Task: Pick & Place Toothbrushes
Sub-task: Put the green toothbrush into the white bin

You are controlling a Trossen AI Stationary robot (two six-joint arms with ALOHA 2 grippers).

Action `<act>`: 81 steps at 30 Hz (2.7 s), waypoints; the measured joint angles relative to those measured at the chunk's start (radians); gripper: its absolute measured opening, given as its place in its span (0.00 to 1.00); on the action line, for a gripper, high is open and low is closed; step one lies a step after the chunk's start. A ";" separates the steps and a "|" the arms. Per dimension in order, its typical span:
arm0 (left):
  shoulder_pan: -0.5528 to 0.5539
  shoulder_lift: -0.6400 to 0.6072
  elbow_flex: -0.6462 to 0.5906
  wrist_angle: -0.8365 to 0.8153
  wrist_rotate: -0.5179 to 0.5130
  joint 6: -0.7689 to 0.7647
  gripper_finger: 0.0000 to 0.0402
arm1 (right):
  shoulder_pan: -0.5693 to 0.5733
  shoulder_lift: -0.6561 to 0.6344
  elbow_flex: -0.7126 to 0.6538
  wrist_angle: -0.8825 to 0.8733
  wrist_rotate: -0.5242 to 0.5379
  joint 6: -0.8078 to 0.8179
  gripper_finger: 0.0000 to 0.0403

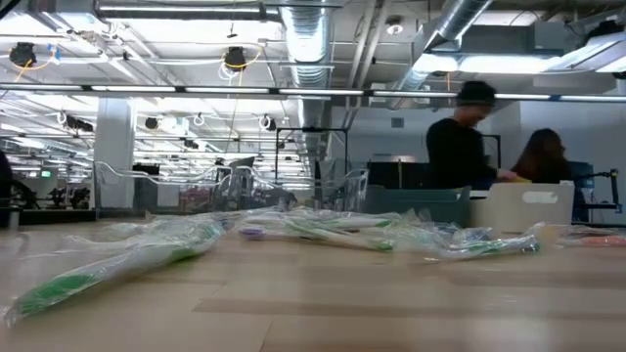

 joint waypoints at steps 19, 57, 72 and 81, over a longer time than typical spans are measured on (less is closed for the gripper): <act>0.498 -0.460 -0.835 1.132 0.744 -0.099 0.01 | -0.601 -0.173 -0.300 0.934 -0.567 -0.376 0.35; 0.467 -0.489 -0.870 1.096 0.670 -0.286 0.01 | -0.765 0.154 -0.052 0.819 -0.712 -0.193 0.52; 0.468 -0.545 -0.870 1.070 0.641 -0.242 0.01 | -0.780 0.125 -0.053 0.751 -0.675 -0.177 0.51; 0.468 -0.534 -0.870 1.044 0.657 -0.253 0.01 | -0.780 0.160 -0.053 0.789 -0.675 -0.151 0.52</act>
